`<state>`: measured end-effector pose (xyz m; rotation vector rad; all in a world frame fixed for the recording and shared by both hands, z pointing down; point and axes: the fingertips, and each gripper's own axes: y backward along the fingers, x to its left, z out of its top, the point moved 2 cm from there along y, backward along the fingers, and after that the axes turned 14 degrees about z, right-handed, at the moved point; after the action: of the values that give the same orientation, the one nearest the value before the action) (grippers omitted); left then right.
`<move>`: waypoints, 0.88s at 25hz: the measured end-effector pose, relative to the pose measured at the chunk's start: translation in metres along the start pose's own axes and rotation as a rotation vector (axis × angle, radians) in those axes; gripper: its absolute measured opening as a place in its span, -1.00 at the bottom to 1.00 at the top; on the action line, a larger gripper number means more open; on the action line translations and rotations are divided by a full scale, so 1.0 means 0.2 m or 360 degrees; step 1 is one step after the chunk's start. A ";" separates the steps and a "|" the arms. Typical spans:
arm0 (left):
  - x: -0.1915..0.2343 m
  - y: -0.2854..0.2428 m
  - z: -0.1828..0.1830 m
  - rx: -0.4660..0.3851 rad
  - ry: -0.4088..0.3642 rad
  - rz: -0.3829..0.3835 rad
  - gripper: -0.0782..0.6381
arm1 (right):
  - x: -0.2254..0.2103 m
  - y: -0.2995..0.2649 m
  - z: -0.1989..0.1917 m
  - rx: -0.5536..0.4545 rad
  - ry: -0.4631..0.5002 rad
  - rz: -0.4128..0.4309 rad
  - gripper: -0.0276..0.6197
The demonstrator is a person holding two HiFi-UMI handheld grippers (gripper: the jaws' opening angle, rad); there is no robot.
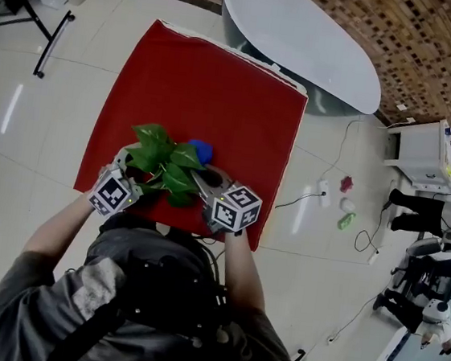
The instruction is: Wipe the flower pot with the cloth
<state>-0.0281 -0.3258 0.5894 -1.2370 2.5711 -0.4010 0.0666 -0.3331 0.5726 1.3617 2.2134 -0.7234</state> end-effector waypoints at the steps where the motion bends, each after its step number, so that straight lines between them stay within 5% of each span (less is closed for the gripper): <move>1: 0.01 0.00 0.00 -0.0006 -0.0001 -0.0019 0.44 | -0.02 -0.02 0.01 -0.0001 -0.0009 -0.0001 -0.72; 13: 0.06 -0.02 0.00 -0.0053 -0.0005 -0.0213 0.44 | -0.18 -0.12 -0.04 0.0046 -0.0183 0.0011 -0.72; 22: 0.07 -0.05 -0.03 -0.0054 -0.0019 -0.0289 0.45 | -0.24 -0.16 -0.13 0.0191 -0.0093 -0.0133 -0.72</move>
<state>-0.0320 -0.3423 0.5966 -1.4866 2.4733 -0.3856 0.0557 -0.3607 0.6271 1.2929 2.2231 -0.9275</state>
